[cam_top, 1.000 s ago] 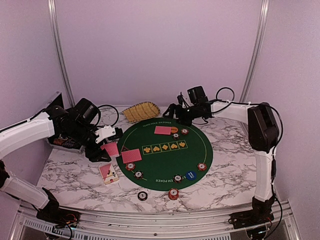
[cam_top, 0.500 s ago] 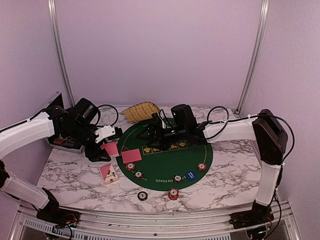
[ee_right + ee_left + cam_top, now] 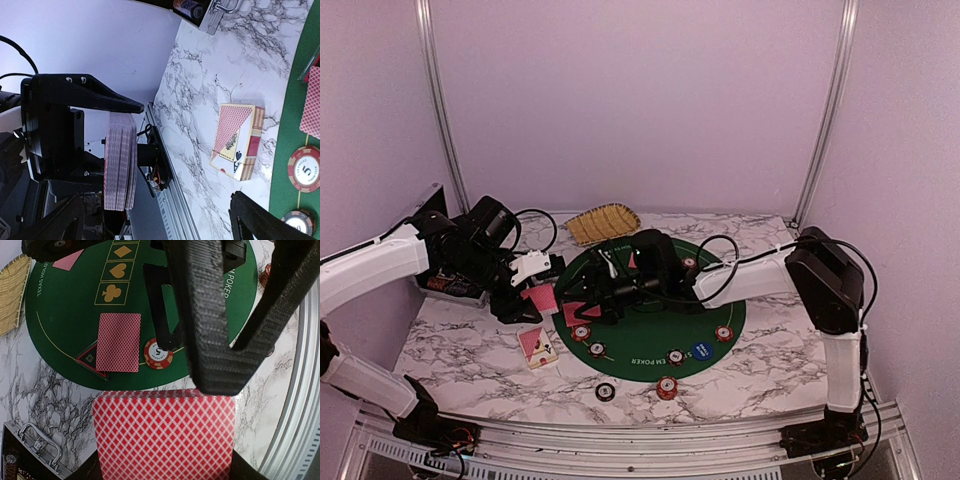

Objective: Distribute texas hold em gaming equipment

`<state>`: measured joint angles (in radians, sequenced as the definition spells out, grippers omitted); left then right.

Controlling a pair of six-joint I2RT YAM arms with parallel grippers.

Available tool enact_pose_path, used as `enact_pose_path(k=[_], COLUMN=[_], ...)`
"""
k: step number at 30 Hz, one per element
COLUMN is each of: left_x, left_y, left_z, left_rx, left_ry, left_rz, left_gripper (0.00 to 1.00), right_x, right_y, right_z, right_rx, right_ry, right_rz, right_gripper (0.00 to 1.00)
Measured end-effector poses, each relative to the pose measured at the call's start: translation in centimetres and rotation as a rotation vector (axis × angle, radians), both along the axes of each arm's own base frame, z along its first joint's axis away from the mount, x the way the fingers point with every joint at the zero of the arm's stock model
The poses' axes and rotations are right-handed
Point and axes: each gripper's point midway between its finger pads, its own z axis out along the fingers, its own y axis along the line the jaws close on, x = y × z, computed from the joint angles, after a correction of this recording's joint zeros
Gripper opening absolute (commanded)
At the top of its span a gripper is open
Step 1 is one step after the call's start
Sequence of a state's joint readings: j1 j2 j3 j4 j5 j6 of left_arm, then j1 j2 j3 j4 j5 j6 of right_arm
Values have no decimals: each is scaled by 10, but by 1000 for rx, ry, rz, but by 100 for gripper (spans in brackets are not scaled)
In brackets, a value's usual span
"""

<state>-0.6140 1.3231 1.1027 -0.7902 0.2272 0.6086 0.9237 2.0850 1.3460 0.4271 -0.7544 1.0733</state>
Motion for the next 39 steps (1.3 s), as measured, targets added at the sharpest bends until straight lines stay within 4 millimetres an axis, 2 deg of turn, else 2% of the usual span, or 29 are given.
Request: enact_pose_path(k=[10, 20, 29, 35, 39], left_x=[0, -1, -1, -1, -1], left_y=[0, -2, -4, -5, -5], left_z=[0, 0, 1, 1, 1], left_rx=[-1, -9, -19, -20, -20], left_ry=[0, 9, 16, 16, 16], left_rz=[-1, -5, -9, -9, -9], left_gripper=[0, 0, 0, 0, 0], right_x=[-3, -9, -7, -9, -7], right_y=[20, 44, 65, 73, 74], right_z=[16, 6, 9, 3, -1], right_rx=[84, 103, 150, 145, 128], right_ry=[19, 56, 73, 86, 96], right_rz=[23, 53, 65, 72, 66], right_gripper=[99, 99, 96, 91, 85])
